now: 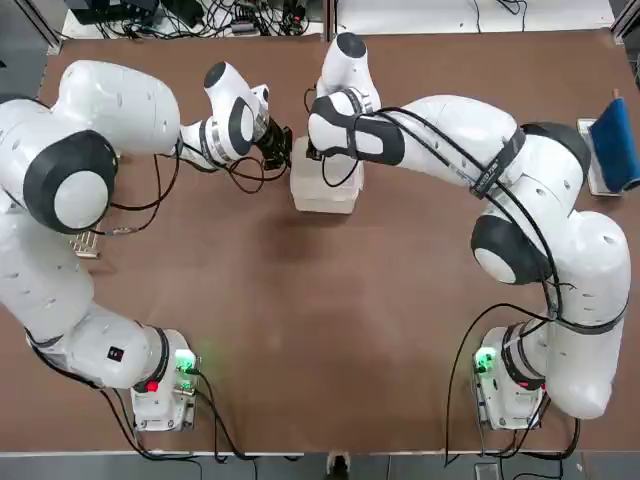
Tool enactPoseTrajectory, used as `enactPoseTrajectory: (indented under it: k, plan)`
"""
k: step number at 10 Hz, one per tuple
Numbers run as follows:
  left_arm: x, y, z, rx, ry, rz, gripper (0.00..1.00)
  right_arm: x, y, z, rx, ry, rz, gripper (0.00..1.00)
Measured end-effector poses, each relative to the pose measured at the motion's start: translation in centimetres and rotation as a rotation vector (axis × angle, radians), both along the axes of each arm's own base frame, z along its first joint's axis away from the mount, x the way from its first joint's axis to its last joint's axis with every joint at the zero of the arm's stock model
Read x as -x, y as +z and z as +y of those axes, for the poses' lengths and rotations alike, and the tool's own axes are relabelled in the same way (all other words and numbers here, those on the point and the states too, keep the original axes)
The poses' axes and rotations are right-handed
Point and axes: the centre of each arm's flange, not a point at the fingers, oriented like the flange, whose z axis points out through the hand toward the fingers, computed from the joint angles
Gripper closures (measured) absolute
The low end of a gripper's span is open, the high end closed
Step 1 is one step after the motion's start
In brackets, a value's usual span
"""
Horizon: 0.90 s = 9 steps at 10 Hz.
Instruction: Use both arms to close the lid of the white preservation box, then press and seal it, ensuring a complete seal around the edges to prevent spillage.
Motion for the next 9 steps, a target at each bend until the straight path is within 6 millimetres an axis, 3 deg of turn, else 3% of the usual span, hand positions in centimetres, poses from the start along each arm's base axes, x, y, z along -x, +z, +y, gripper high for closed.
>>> enactPoseTrajectory:
  k: [7, 9]
  plan:
    - [-1.2, -0.2, 0.4, -0.01, -0.121, 0.063, 0.99, 0.1, -0.2, 0.1, -0.003, -0.001, 0.002, 0.98]
    - [-1.9, 0.0, 1.4, -0.019, -0.137, 0.085, 0.99, 0.1, -0.2, 0.1, -0.003, -0.001, 0.003, 0.98]
